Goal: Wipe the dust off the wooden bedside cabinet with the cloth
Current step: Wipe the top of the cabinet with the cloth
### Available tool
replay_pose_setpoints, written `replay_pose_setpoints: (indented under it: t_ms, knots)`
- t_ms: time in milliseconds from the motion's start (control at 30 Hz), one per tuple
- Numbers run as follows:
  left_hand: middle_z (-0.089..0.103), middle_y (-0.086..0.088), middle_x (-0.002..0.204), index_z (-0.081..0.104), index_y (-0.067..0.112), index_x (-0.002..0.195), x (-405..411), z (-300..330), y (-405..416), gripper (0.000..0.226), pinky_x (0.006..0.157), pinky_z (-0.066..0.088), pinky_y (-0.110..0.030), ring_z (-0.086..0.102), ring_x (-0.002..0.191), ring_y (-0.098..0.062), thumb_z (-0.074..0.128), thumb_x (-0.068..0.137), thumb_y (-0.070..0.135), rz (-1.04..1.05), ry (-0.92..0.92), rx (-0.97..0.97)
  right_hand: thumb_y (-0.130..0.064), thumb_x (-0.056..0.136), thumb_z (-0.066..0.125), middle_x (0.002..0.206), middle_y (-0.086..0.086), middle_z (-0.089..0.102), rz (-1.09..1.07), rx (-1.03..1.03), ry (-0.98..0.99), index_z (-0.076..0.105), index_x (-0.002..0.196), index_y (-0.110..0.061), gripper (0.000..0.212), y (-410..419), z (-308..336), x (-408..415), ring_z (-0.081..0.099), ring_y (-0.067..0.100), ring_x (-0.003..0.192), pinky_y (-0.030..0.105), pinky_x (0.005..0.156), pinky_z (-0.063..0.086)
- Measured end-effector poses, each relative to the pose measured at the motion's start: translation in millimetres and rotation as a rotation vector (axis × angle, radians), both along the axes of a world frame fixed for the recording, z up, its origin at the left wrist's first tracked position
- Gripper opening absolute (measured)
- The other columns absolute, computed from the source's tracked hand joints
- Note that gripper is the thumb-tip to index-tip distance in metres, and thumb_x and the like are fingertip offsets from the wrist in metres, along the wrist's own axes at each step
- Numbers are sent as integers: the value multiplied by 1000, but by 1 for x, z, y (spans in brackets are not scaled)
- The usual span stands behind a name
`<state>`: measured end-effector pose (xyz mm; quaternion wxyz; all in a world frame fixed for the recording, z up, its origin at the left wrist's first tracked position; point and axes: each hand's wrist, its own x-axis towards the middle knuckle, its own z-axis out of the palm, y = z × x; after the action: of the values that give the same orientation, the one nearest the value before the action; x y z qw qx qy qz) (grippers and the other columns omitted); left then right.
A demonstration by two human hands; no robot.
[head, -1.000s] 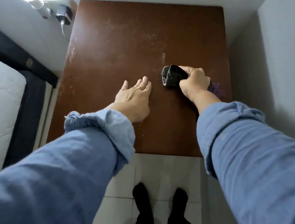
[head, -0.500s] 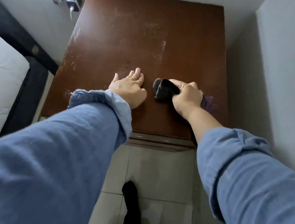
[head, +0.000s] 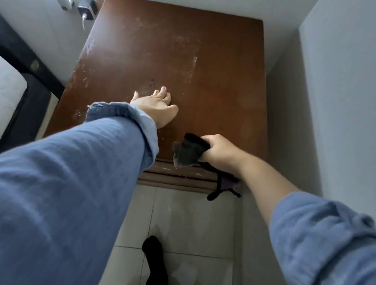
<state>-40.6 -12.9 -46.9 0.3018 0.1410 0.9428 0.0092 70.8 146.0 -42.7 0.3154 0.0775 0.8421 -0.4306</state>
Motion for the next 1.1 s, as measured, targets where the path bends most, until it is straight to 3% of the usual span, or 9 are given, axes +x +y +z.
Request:
replay_pose_setpoints:
  t_ms: [67, 133, 233, 367, 433, 567, 700, 933, 1100]
  knots:
    - [-6, 3, 161, 5, 17, 153, -4, 3, 0, 61, 117, -4, -52, 1, 148, -14, 14, 96, 35, -5, -27, -4, -3, 83, 59, 85, 9, 63, -25, -71, -101, 62, 93, -12, 14, 8, 20, -21, 59, 24, 83, 29, 71, 47]
    - [1, 1, 161, 6, 18, 153, -11, 6, 0, 60, 117, -3, -52, 7, 148, -18, 13, 95, 35, 10, -52, -25, -6, 84, 61, 94, 12, 66, -117, -136, -181, 62, 106, -9, 22, 17, 32, -40, 63, 26, 86, 33, 78, 51]
    - [33, -7, 153, 20, 15, 151, -19, 13, 0, 62, 116, 10, -47, 31, 139, -27, 16, 94, 38, 47, -64, -25, -18, 88, 62, 87, 11, 72, -327, -332, -241, 61, 107, -7, 22, 24, 40, -62, 70, 20, 72, 30, 67, 59]
    - [68, -11, 100, 64, 12, 89, -33, 32, 0, 47, 78, 36, -35, 57, 80, -23, 25, 92, 38, 45, 99, 52, -35, 89, 57, 71, 7, 72, -532, -560, -336, 64, 98, -8, 29, 30, 47, -90, 69, 18, 61, 28, 58, 57]
    - [69, -6, 107, 68, 19, 99, -46, 34, -4, 42, 83, 38, -35, 60, 89, -23, 30, 92, 37, 32, 181, 78, -28, 88, 59, 78, 8, 69, -614, -632, -266, 62, 104, -9, 25, 32, 48, -104, 66, 20, 70, 32, 63, 58]
    - [15, 5, 160, 23, 23, 151, -101, 22, -17, 61, 119, 8, -43, 16, 146, -13, 38, 93, 35, -25, 135, 58, -3, 83, 62, 93, 10, 65, -833, -568, 28, 54, 120, -11, 38, 34, 42, -166, 65, 24, 80, 33, 67, 58]
    - [-4, 5, 161, 10, 18, 153, -141, 10, -18, 62, 120, 0, -44, -2, 148, -13, 33, 95, 22, 59, 126, 70, 0, 78, 64, 116, 4, 57, -820, -316, 304, 42, 135, -15, 62, 36, 25, -233, 58, 22, 106, 36, 95, 49]
    - [-8, 7, 161, 5, 21, 152, -149, -24, -18, 58, 117, -3, -48, -4, 148, -12, 23, 98, 25, 40, 127, 67, -7, 84, 50, 113, -4, 56, -683, 87, 528, 44, 128, -16, 45, 37, -4, -341, 54, 11, 102, 13, 78, 37]
    - [-11, 9, 160, 0, 23, 152, -148, -33, -21, 58, 115, -5, -50, -8, 147, -11, 22, 99, 24, 37, 149, 96, -18, 88, 48, 130, 10, 57, -532, 369, 548, 50, 125, -12, 38, 31, -36, -384, 52, 27, 121, 30, 96, 40]
